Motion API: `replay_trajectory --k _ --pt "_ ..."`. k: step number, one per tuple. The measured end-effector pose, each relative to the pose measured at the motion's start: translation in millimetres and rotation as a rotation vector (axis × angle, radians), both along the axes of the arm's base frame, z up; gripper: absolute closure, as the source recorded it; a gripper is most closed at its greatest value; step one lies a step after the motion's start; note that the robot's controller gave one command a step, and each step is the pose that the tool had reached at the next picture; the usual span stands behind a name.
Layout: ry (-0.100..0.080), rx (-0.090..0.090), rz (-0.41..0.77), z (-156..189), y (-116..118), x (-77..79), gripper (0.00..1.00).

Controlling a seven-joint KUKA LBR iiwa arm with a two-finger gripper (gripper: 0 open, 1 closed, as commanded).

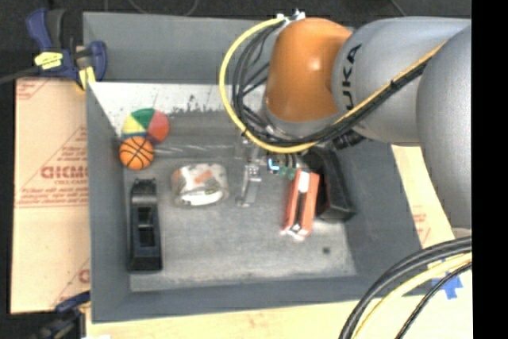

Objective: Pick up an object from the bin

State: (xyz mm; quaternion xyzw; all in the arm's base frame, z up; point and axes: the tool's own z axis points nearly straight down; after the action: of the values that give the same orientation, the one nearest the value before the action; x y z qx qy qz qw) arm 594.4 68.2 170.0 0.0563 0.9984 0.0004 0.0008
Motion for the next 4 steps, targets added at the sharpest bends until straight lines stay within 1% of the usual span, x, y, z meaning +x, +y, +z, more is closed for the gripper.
replay_trajectory --k 1,2,3,4 --pt "-0.005 -0.002 0.156 5.8 29.7 26.0 0.00" --pt "-0.007 0.001 0.062 -59.9 79.1 -15.5 1.00" --pt "-0.007 0.000 0.063 -59.9 79.0 -15.5 1.00" --pt "0.004 -0.002 0.090 -33.4 60.9 -25.2 1.00"
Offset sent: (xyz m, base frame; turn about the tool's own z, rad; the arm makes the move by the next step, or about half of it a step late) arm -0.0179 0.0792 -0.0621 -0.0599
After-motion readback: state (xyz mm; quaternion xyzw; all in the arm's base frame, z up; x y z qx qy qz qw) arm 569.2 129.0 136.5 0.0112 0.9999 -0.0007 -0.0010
